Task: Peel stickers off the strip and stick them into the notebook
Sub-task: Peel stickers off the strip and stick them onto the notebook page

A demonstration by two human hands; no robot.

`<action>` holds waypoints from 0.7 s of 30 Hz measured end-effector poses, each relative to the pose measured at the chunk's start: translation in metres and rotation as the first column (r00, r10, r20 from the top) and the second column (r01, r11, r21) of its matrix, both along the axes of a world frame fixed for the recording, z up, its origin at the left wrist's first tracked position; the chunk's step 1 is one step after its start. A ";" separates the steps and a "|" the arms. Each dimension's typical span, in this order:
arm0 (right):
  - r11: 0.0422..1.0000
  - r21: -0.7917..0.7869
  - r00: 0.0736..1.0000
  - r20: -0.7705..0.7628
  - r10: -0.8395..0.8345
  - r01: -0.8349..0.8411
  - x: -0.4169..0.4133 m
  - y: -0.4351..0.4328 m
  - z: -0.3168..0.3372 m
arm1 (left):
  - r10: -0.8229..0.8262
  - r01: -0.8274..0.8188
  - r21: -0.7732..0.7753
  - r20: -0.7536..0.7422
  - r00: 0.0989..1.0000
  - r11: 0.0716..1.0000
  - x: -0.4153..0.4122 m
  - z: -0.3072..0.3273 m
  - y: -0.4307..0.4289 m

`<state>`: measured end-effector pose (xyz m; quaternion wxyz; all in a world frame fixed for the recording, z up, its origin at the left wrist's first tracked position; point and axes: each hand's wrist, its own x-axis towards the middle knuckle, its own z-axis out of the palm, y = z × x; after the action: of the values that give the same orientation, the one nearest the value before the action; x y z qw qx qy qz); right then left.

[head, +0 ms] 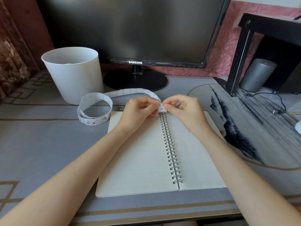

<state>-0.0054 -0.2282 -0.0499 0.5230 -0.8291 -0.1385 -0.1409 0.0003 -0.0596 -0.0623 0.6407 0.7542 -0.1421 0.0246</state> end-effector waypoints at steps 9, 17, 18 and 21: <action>0.999 0.036 1.000 -0.021 0.004 -0.004 0.002 0.001 -0.001 | -0.001 0.001 -0.020 -0.011 1.000 1.000 -0.001 0.001 -0.002; 0.999 -0.050 1.000 -0.002 -0.017 0.017 -0.002 0.002 0.000 | 0.018 -0.019 -0.036 -0.029 0.999 0.999 0.000 -0.001 -0.002; 0.998 -0.069 1.000 -0.004 -0.014 0.014 -0.003 0.002 0.000 | 0.024 -0.025 -0.036 -0.031 0.999 0.999 0.000 -0.001 -0.002; 0.988 -0.157 1.000 0.031 0.002 0.003 -0.002 0.001 -0.002 | 0.032 -0.034 -0.041 -0.050 0.998 0.999 0.001 -0.002 -0.002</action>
<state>-0.0078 -0.2272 -0.0517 0.4539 -0.8654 -0.1570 -0.1424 0.0014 -0.0620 -0.0642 0.6592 0.7432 -0.1132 0.0198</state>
